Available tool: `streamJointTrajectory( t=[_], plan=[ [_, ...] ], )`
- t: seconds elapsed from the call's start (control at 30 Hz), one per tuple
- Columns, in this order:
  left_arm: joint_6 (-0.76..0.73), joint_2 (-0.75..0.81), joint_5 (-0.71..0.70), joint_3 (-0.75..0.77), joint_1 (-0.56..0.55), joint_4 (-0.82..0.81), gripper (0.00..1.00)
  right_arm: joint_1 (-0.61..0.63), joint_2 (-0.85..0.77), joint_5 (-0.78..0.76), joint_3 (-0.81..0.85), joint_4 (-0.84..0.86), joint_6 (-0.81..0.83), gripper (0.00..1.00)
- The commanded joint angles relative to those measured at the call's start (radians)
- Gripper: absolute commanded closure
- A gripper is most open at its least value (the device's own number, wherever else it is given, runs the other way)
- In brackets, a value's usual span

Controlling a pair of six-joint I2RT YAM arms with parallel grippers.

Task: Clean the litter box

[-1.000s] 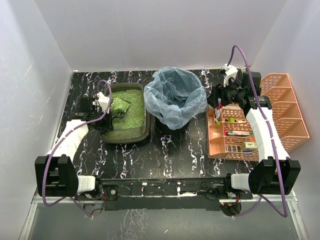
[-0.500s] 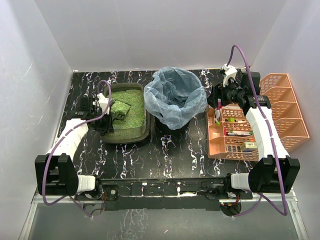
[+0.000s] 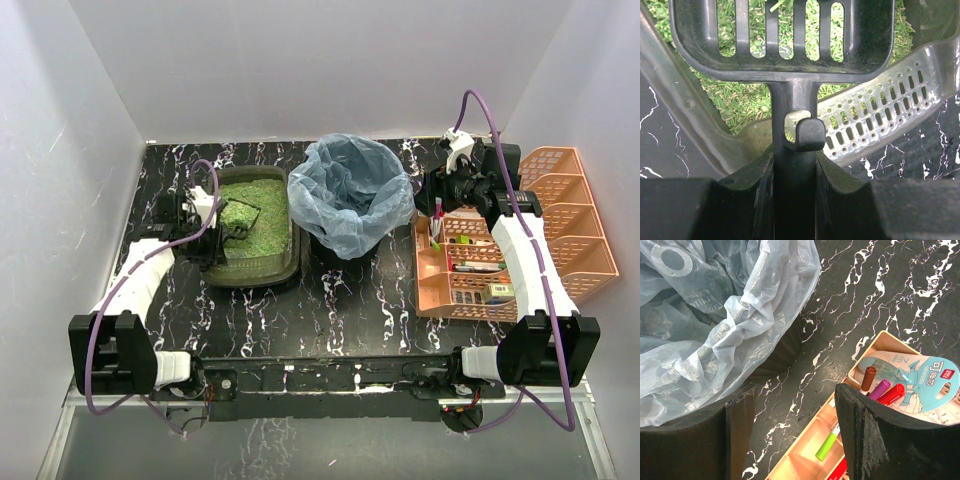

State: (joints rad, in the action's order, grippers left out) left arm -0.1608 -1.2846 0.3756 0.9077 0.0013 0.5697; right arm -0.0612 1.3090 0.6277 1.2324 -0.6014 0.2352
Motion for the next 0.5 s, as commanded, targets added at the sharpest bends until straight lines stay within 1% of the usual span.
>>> streamJointTrajectory(
  t=[0.0,0.03,0.07,0.1,0.13,0.2,0.27,0.33,0.37,0.4,0.47],
  plan=[
    [-0.015,0.056,0.008,0.036,-0.03,0.002,1.0,-0.005,-0.014,0.026,0.032,0.054,0.006,0.32],
    [-0.013,0.077,-0.036,0.019,-0.079,-0.01,1.0,-0.005,-0.016,0.026,0.034,0.053,0.006,0.32],
    [-0.011,0.091,-0.074,-0.001,-0.102,-0.024,1.0,-0.005,-0.017,0.024,0.034,0.053,0.006,0.32],
    [-0.002,0.095,-0.085,-0.004,-0.102,-0.029,1.0,-0.005,-0.017,0.021,0.035,0.054,0.006,0.32],
    [-0.008,0.08,-0.081,0.006,-0.077,-0.021,1.0,-0.005,-0.019,0.021,0.035,0.054,0.006,0.32],
    [-0.012,0.036,-0.015,0.046,-0.018,0.009,1.0,-0.005,-0.022,0.017,0.033,0.054,0.007,0.32],
    [-0.008,0.023,0.012,0.052,-0.029,0.027,1.0,-0.005,-0.022,0.017,0.032,0.053,0.007,0.31],
    [0.006,0.051,-0.023,0.024,-0.081,0.009,1.0,-0.004,-0.025,0.015,0.032,0.053,0.007,0.32],
    [0.018,0.061,-0.034,0.017,-0.084,0.001,1.0,-0.005,-0.025,0.015,0.031,0.053,0.007,0.32],
    [0.02,0.05,-0.038,0.023,-0.063,0.004,1.0,-0.004,-0.025,0.015,0.029,0.054,0.007,0.32],
    [0.006,0.013,0.009,0.05,-0.004,0.032,1.0,-0.004,-0.026,0.018,0.026,0.057,0.007,0.32]
  ],
)
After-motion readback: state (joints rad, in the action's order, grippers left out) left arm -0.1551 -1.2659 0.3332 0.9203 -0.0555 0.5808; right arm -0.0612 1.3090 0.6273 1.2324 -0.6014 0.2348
